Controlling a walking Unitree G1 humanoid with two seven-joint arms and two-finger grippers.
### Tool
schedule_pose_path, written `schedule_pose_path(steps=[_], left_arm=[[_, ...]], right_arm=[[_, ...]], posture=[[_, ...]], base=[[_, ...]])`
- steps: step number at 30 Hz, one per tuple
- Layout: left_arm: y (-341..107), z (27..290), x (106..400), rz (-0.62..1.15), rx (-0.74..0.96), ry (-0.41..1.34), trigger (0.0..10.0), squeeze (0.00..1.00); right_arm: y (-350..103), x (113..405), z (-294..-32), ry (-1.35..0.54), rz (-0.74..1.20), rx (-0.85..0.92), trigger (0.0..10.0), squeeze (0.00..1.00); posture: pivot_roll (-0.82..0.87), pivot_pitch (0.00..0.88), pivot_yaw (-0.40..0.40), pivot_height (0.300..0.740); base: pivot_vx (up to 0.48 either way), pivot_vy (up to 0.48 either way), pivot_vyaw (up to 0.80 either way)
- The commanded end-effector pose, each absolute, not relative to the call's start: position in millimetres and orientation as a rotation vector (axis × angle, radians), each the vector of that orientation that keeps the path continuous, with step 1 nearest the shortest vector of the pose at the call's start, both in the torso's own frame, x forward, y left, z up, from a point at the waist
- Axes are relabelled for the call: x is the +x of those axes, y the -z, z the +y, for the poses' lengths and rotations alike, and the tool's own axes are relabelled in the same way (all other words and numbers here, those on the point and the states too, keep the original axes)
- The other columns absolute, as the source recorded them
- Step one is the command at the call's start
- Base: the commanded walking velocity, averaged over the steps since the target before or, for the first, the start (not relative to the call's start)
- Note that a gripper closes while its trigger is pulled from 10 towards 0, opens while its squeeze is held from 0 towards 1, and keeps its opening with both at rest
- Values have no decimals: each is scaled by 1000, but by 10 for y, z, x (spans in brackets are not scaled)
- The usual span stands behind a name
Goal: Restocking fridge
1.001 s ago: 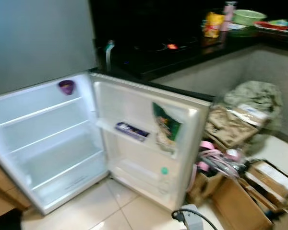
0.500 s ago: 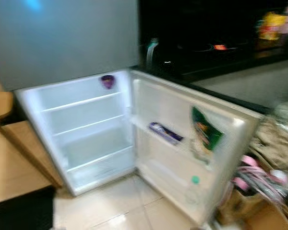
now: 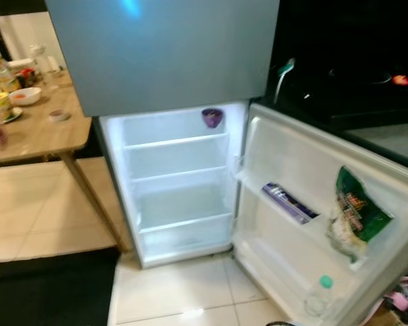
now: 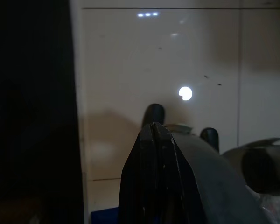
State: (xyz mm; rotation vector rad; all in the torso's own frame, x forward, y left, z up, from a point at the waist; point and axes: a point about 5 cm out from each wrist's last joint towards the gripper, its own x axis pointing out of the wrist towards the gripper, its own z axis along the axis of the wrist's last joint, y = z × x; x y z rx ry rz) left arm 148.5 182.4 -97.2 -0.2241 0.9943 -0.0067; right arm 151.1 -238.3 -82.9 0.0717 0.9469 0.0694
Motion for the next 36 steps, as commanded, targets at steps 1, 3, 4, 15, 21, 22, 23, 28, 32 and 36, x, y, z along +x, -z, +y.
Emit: schedule_pose_path(steps=[1, 3, 4, 15, 21, 22, 23, 28, 32, 36], left_arm=[[993, 1812, 1435, 1013, -215, 17, 10000, 0], [994, 1813, 1431, 1014, -214, 20, 10000, 0], [995, 1816, 1427, 1015, -212, 21, 10000, 0], [998, 1820, 1417, 1022, -202, 33, 10000, 0], [998, 1808, 1420, 1022, -203, 42, 10000, 0], [998, 1806, 1419, 1022, -201, 44, 10000, 0], [998, 1806, 1418, 1023, -200, 45, 10000, 0], [1002, 1807, 1407, 1028, -192, 50, 10000, 0], [1003, 1809, 1404, 1029, -194, 50, 10000, 0], [1003, 1807, 1403, 1029, -194, 51, 10000, 0]], right_arm=[[820, 1521, -2403, -46, 936, 89, 10000, 0], [817, 1521, -2410, -43, 934, 90, 10000, 0], [815, 1522, -2416, -39, 931, 91, 10000, 0], [796, 1559, -2429, -17, 910, 123, 10000, 0], [785, 1592, -2412, -23, 899, 129, 10000, 0], [786, 1592, -2410, -24, 899, 130, 10000, 0], [786, 1592, -2409, -25, 899, 130, 10000, 0], [790, 1584, -2406, -26, 902, 132, 10000, 0], [803, 1553, -2405, -26, 911, 131, 10000, 0], [807, 1541, -2409, -25, 916, 129, 10000, 0]], posture=[[-111, 0, 13, 740], [-113, 0, 12, 740], [-114, 1, 12, 740], [-113, 5, 12, 740], [-115, 6, 14, 740], [-115, 6, 14, 740], [-115, 6, 14, 740], [-114, 7, 13, 740], [-114, 7, 13, 740], [-114, 7, 13, 740]], base=[[0, 0, 0], [0, 0, 0], [0, 0, 0], [0, 0, 0], [82, 0, 0], [266, 0, 0], [274, 0, 0], [271, 0, 0], [281, 0, 0], [292, 0, 0]])
